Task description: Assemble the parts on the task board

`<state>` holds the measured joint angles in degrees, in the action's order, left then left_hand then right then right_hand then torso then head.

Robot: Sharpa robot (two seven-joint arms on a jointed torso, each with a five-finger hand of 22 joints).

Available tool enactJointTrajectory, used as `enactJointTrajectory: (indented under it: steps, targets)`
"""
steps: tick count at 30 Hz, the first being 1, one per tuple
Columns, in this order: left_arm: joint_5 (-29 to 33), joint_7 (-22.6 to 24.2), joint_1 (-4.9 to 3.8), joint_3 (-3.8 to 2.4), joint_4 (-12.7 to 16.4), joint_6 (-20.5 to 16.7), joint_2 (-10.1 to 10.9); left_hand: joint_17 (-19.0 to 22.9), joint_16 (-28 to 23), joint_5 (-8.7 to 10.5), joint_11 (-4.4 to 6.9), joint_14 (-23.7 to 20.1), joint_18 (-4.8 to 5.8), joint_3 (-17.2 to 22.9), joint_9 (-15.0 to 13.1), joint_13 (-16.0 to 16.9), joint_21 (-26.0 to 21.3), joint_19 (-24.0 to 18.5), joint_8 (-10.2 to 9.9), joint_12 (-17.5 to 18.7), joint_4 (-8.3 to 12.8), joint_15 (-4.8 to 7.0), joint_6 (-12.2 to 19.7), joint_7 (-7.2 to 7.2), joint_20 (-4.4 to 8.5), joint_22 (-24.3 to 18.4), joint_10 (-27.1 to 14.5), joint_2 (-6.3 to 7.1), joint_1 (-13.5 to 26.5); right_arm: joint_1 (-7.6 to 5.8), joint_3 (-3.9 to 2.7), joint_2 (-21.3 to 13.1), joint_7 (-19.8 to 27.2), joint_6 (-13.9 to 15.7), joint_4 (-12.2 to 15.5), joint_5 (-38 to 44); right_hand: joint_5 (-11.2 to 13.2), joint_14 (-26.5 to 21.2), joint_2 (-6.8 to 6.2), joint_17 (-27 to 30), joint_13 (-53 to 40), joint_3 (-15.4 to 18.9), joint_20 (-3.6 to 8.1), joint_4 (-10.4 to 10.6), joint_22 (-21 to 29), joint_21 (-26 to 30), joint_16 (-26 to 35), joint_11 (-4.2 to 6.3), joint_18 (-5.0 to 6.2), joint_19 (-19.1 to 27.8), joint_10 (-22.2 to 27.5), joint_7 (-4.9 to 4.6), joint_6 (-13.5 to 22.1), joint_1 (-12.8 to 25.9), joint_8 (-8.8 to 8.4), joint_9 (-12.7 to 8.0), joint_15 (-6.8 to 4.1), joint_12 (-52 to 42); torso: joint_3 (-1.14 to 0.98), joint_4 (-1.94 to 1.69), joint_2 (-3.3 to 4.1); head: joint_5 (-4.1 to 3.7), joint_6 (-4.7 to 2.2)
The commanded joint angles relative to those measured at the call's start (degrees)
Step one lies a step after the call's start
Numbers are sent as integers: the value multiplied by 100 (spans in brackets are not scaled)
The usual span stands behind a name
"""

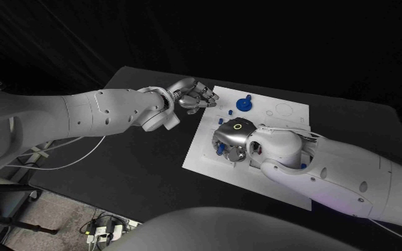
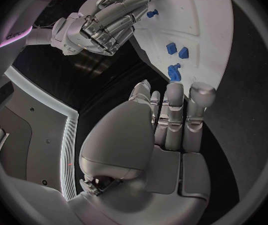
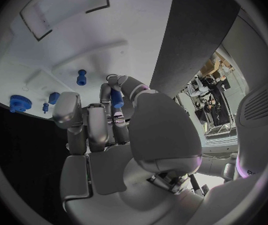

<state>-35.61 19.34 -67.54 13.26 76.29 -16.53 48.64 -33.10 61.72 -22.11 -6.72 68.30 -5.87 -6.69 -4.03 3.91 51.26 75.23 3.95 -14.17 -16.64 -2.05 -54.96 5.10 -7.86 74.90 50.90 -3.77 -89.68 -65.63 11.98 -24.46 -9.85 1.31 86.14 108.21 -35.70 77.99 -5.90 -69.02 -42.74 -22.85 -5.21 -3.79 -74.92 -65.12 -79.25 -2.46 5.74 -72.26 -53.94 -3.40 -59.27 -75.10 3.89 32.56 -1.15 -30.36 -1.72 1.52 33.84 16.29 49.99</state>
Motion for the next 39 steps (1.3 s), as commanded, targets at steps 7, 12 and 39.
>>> enactJointTrajectory:
  steps: [7, 12, 39]
  targets:
    - [0, 5, 2, -4, 3, 108, -15, 9, -22, -23, -12, -40, -79, -16, 8, 3, -21, -49, -23, -17, -8, -3, -4, 30, -5, 616, 38, -53, -12, 9, 2, 15, 26, -96, -4, 118, 63, -16, -16, 14, -14, -5, -13, -39, -719, 41, 22, -16, 18, 29, 67, 17, 109, 30, -27, -17, 20, 31, 0, 0, -1, -3, 1]
    - [0, 1, 2, -4, 1, 121, -19, 9, -22, -23, -12, -40, -79, -16, 8, 3, -21, -49, -23, -17, -8, -3, -4, 30, -5, 616, 38, -53, -12, 14, 3, 13, 27, -108, -8, 118, 70, -25, -14, 22, -17, -13, -16, -53, -717, 54, 27, -27, 20, 36, 98, 23, 159, 18, -28, -11, 23, 44, -1, 1, 2, 3, 1]
    - [-2, -42, 6, -4, -11, 168, -38, 15, -24, -25, -17, -53, -80, -14, 7, 1, -30, -54, -21, -21, -4, -9, -3, 32, -10, 614, 30, -53, -33, 52, 5, -18, -67, -205, 37, 337, 136, -117, -28, 129, -31, -38, -34, -121, -691, 161, 97, -72, 40, 119, 200, 45, 344, -16, -32, 8, 48, 94, -1, 0, 2, -16, 1]
